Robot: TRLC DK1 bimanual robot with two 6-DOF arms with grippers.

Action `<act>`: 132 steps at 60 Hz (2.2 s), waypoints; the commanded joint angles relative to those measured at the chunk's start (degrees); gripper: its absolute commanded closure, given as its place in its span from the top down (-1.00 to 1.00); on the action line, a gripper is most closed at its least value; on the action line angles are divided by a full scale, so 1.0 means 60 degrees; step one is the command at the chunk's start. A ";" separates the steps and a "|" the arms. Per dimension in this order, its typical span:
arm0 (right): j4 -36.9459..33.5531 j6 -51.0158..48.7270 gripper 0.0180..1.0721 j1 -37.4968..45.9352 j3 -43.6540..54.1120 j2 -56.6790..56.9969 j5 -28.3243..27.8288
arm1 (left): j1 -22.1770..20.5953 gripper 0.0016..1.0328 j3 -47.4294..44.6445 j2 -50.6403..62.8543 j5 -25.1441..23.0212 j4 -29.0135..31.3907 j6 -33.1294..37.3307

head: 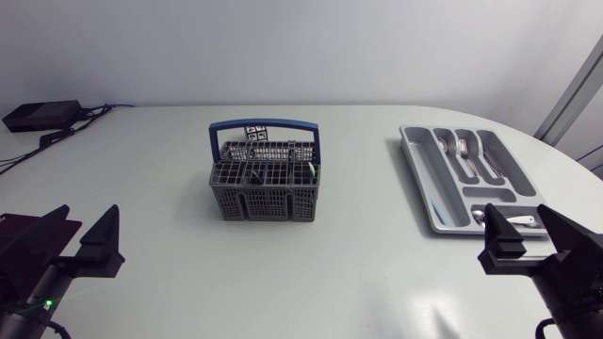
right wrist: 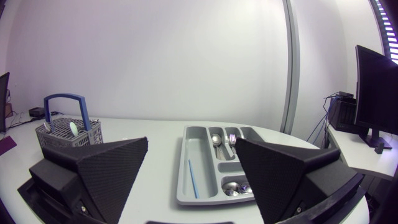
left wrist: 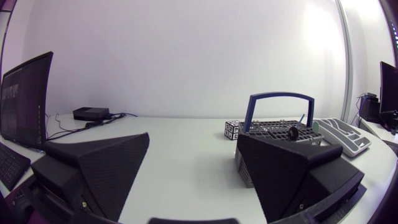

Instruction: Transfer all utensils from the basket to the drawer tray.

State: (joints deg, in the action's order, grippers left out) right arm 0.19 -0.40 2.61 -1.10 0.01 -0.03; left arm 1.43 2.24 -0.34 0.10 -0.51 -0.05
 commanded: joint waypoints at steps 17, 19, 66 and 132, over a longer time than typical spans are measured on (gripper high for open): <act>0.0086 0.0053 0.93 -0.0069 0.0169 0.0071 0.0108 | 0.0054 0.92 -0.0080 -0.0075 -0.0002 0.0100 0.0200; 0.0116 0.0053 0.93 -0.0084 0.0155 0.0071 0.0123 | 0.0054 0.92 -0.0022 -0.0075 -0.0002 0.0144 0.0200; -0.0236 -0.0064 0.90 -0.1051 -0.2365 -0.3898 0.0313 | -0.1718 0.86 0.6043 0.7205 0.0203 0.3821 0.0844; -0.2990 -0.1822 0.90 -0.3980 -0.6642 -1.1149 -0.1342 | -0.4765 0.25 0.9221 1.4046 -0.1305 0.1126 0.2162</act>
State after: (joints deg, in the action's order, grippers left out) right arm -18.81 -10.68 -20.32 -39.38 -65.21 -8.32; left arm -26.59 56.03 81.73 -7.49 8.25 11.62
